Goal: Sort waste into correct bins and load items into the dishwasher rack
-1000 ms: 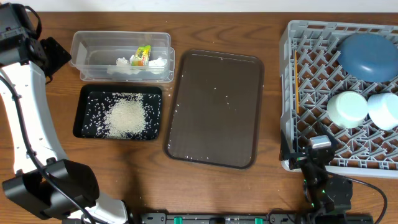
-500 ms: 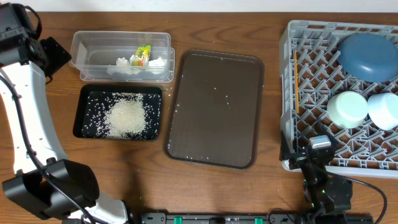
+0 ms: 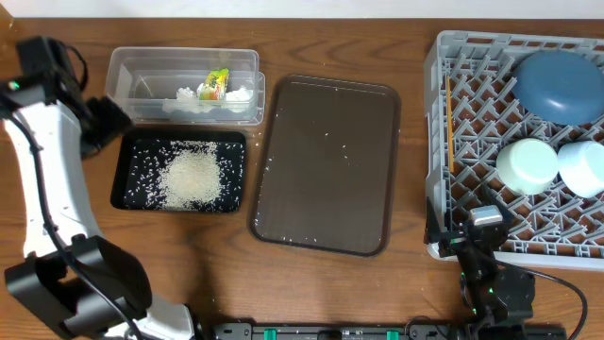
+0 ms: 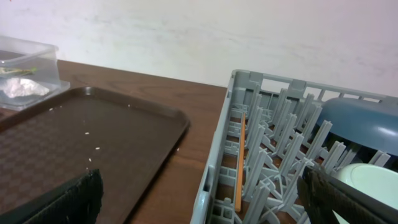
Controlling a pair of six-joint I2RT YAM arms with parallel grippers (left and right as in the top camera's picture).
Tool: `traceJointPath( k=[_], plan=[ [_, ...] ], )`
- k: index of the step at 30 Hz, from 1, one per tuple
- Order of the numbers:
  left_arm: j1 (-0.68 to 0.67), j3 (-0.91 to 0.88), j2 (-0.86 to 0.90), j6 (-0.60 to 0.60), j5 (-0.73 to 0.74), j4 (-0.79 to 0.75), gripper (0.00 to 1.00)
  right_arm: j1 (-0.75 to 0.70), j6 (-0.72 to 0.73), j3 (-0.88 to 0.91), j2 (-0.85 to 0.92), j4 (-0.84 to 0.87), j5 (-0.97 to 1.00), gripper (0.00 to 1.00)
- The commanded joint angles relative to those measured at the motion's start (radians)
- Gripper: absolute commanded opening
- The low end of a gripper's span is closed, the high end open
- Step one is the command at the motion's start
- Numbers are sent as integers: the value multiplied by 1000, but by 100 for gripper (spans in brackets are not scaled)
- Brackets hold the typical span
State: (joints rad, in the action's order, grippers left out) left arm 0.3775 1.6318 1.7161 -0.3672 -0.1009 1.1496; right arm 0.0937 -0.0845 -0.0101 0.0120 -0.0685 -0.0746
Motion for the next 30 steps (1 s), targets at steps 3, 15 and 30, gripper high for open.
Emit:
traceJointPath(
  k=[3, 15, 30],
  plan=[
    [-35, -289, -187, 44, 16, -222, 93, -6, -10, 5, -7, 0, 7, 99],
    [-265, -940, -691, 298, 112, -875, 93, -6, -10, 5, -7, 0, 7, 99],
    [-310, -1482, -1297, 295, 117, -1220, 93, -6, -10, 5, -7, 0, 7, 99]
  ],
)
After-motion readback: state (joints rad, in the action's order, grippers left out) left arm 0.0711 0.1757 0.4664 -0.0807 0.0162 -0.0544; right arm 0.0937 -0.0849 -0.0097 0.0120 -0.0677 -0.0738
